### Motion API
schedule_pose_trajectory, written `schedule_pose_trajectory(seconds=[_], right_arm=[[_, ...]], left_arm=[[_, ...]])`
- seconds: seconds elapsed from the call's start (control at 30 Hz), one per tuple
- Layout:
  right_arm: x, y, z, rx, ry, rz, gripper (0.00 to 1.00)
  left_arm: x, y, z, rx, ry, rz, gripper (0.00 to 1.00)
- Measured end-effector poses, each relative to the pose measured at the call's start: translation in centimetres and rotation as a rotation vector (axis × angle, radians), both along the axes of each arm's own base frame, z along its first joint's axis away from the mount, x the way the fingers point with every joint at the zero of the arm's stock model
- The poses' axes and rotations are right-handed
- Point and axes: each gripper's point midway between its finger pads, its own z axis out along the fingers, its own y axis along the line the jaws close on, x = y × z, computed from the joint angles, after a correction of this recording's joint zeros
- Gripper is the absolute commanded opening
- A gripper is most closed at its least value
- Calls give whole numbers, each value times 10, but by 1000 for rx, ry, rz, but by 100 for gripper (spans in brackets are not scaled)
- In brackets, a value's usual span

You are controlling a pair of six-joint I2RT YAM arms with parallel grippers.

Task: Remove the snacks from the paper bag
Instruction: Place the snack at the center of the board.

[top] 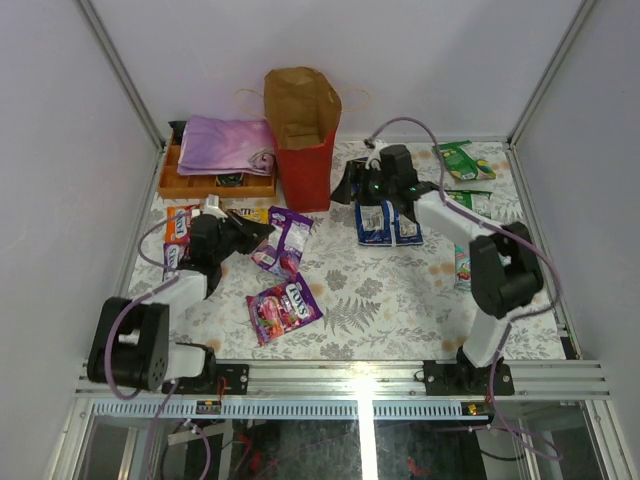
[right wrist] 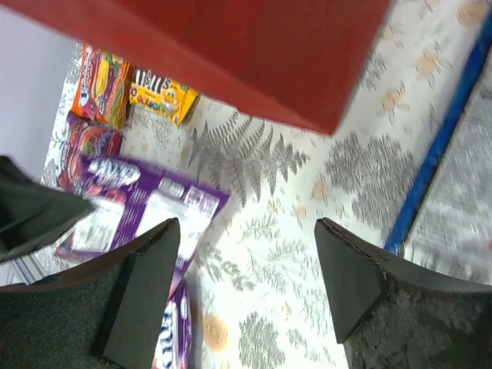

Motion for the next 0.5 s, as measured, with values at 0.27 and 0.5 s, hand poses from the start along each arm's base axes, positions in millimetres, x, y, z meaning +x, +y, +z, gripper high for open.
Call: schedule_pose_trajectory(seconds=[0.27,0.5], right_arm=[[-51,-39,23,57,-66,-101,80],[-84,-48,-33,56,58,-104,81]], left_arm=[[28,-6,-37,-164,46,111,0],[42,-33,-66,-303,76,170,2]])
